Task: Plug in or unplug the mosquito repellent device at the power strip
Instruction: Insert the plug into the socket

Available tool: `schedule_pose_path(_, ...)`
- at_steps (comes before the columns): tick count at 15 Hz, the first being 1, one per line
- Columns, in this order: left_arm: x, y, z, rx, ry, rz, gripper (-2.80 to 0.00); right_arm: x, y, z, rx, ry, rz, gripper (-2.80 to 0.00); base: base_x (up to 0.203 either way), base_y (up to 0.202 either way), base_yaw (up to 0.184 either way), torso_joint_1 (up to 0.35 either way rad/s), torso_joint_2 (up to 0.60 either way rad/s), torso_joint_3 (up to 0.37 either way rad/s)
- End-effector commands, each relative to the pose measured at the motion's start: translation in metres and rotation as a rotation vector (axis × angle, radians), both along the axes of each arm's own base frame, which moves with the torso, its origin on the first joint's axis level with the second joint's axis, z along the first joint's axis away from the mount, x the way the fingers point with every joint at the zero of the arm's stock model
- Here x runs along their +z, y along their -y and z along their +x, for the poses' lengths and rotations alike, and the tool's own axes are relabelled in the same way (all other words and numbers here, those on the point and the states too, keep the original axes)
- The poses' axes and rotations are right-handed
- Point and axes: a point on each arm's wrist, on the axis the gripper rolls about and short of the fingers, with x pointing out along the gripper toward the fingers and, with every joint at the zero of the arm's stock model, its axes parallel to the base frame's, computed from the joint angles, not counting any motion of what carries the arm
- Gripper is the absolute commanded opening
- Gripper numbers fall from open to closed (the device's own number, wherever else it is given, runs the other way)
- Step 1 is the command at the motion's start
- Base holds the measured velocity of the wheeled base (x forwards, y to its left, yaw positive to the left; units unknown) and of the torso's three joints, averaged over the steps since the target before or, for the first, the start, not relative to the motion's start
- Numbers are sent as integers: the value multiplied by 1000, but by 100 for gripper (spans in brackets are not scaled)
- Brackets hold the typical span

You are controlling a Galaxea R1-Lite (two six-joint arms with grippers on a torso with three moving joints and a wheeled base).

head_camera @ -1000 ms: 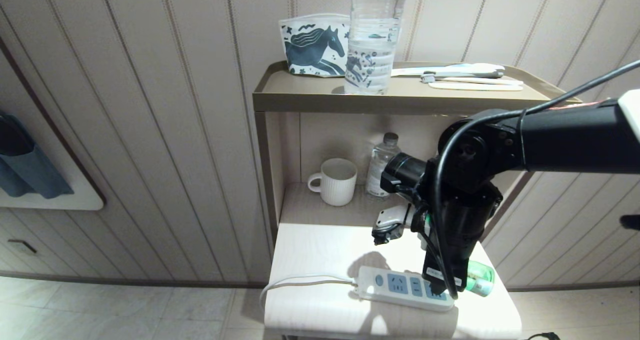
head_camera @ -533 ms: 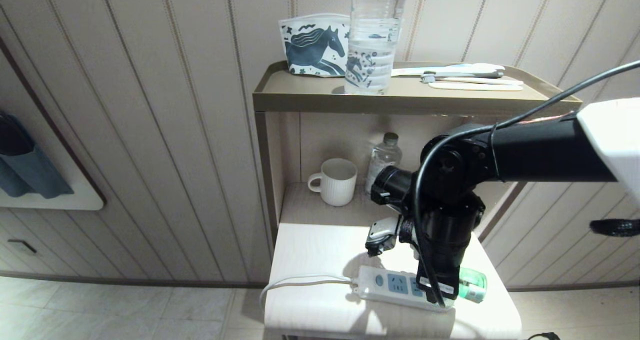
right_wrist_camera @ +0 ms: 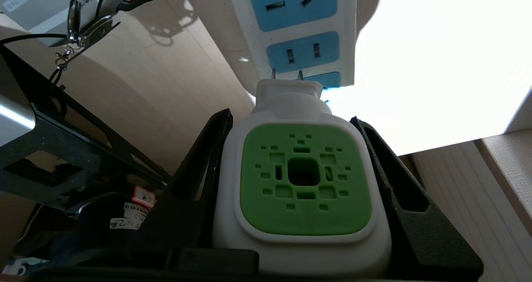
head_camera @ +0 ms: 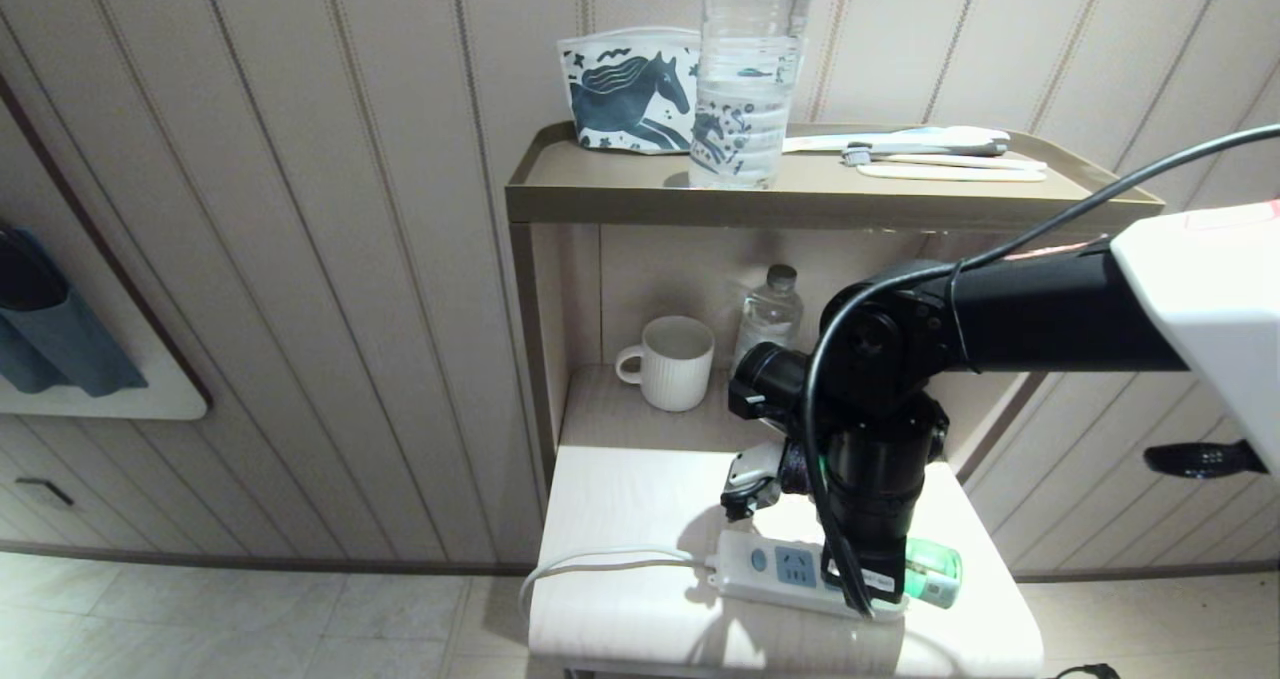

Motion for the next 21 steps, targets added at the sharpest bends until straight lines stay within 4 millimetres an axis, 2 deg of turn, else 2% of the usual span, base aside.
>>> schedule_pose_path(1,0,0,0,-1,-2,0,-280,-3,-1,1,4,-10,-12,-280,0,0,0,0,0,0)
schedule_pose_path(15,0,0,0,-1,-2,0,-280,-22,-7,10,5,-26,-27,-280,0,0,0,0,0,0)
schedule_pose_path(21,0,0,0,-1,-1,0,-280,-12,-6,10,6,6,-22,-280,0,0,0,0,0,0)
